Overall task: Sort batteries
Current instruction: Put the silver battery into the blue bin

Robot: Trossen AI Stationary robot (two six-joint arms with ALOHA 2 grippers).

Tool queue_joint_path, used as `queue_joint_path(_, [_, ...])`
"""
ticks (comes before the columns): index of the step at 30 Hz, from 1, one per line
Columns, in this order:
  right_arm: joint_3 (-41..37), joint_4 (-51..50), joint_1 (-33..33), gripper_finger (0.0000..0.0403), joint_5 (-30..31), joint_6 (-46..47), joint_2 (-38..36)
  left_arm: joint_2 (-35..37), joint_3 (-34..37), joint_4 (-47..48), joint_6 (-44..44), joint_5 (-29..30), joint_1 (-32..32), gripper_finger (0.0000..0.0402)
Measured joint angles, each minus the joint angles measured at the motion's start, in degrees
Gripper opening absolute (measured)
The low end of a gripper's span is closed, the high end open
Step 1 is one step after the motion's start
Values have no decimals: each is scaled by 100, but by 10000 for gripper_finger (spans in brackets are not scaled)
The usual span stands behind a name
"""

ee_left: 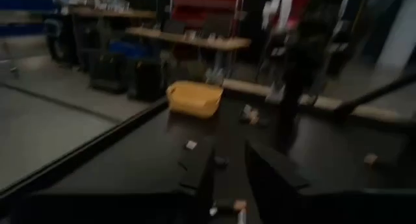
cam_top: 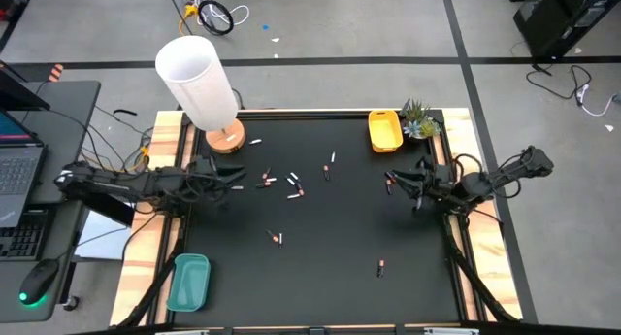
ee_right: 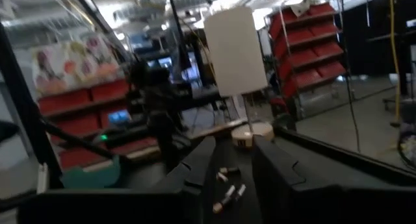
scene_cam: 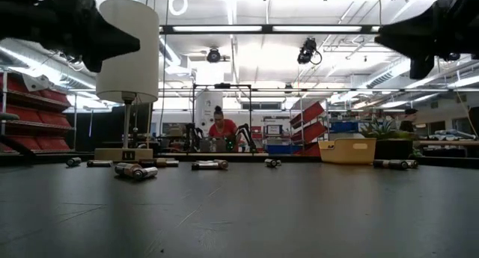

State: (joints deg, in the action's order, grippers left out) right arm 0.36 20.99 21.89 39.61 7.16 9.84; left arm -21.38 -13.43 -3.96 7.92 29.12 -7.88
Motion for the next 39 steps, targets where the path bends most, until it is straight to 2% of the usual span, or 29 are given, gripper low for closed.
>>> queue_joint_path(3, [-2, 402, 0, 99, 52, -160, 420, -495, -456, 683, -7, 97, 2, 139])
queue_joint_path(6, [-2, 863, 0, 105, 86, -552, 764, -1041, -948, 1664, 0, 185, 2, 152])
queue_joint_path(11, [0, 1561, 0, 106, 86, -1183, 1174, -1984, -1684, 2768, 333, 257, 7, 145])
queue_joint_path(17, [-1, 1683, 0, 106, -43, -1313, 1585, -3078, -2542, 4125, 638, -91, 70, 136])
queue_joint_path(23, [0, 2499, 6, 105, -199, -1764, 1797, -3841, -2993, 4295, 743, -451, 173, 136])
queue_joint_path(30, [-1, 2525, 11, 106, -360, -1893, 1803, -4369, -3040, 4297, 853, -479, 179, 136])
queue_joint_path(39, [-1, 2339, 11, 106, -365, -1791, 1803, -4310, -3043, 5114, 1164, -586, 179, 136])
